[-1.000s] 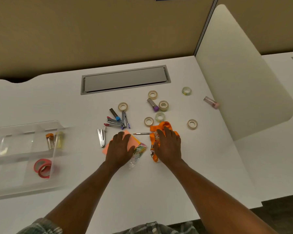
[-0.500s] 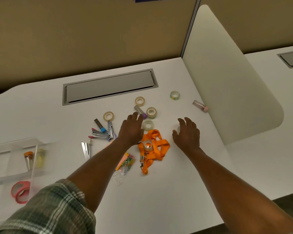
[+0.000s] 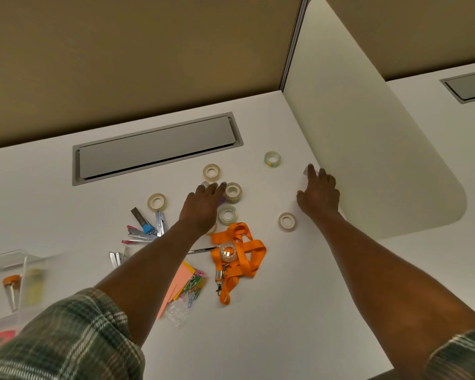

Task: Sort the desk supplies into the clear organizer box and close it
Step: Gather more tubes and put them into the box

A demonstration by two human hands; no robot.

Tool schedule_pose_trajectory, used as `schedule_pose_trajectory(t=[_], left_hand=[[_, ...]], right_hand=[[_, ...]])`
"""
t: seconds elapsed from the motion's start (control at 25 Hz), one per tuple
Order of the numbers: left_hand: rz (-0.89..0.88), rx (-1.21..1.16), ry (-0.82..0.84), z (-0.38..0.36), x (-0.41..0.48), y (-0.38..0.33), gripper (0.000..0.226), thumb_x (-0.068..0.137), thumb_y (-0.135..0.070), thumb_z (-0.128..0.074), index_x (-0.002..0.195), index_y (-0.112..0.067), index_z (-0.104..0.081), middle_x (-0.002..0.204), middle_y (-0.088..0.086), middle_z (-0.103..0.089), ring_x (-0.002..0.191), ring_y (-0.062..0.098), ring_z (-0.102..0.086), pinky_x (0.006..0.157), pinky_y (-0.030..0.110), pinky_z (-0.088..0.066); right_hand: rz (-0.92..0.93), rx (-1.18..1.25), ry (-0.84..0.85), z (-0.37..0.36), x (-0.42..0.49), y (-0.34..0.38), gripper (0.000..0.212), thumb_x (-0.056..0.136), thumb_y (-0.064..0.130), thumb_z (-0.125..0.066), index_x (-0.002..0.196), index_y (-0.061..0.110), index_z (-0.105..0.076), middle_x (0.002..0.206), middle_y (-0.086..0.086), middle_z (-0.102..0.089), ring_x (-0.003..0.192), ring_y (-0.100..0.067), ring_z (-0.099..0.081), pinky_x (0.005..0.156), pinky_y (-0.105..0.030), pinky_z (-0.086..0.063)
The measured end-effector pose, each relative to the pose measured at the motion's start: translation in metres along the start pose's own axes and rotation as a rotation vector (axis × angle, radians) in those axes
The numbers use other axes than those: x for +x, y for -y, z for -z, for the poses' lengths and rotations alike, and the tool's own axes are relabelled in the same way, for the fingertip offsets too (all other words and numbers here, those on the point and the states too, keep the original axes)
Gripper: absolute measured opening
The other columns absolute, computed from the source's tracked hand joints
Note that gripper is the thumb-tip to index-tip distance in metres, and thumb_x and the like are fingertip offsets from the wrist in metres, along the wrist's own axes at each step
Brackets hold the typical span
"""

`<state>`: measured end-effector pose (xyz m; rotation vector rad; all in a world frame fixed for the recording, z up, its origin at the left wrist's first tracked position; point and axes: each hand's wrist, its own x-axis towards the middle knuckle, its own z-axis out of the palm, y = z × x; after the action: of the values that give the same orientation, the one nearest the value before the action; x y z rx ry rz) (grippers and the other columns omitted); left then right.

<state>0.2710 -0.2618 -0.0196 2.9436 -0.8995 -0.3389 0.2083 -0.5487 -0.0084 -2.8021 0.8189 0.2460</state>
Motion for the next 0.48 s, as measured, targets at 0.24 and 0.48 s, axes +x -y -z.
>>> schedule_pose_trajectory(t=[0.24, 0.48], left_hand=[[0.021, -0.021, -0.07, -0.007, -0.023, 0.0, 0.036, 0.095, -0.012, -0.05, 0.13, -0.01, -0.055, 0.122, 0.012, -0.058, 0.105, 0.03, -0.053, 0.077, 0.036, -0.044], [0.075, -0.022, -0.124, -0.003, -0.053, 0.007, 0.023, 0.089, -0.011, -0.057, 0.112, -0.011, -0.062, 0.11, 0.01, -0.061, 0.097, 0.027, -0.054, 0.072, 0.034, -0.042]], right_hand=[[-0.043, -0.098, -0.071, 0.0, -0.005, -0.003, 0.027, 0.096, 0.012, -0.05, 0.122, 0.007, -0.056, 0.121, -0.017, -0.053, 0.116, -0.036, -0.049, 0.086, -0.041, -0.048], [-0.011, 0.047, -0.007, -0.014, -0.055, 0.005, 0.024, 0.097, 0.016, -0.052, 0.118, 0.007, -0.059, 0.117, -0.018, -0.057, 0.111, -0.037, -0.057, 0.087, -0.041, -0.05]])
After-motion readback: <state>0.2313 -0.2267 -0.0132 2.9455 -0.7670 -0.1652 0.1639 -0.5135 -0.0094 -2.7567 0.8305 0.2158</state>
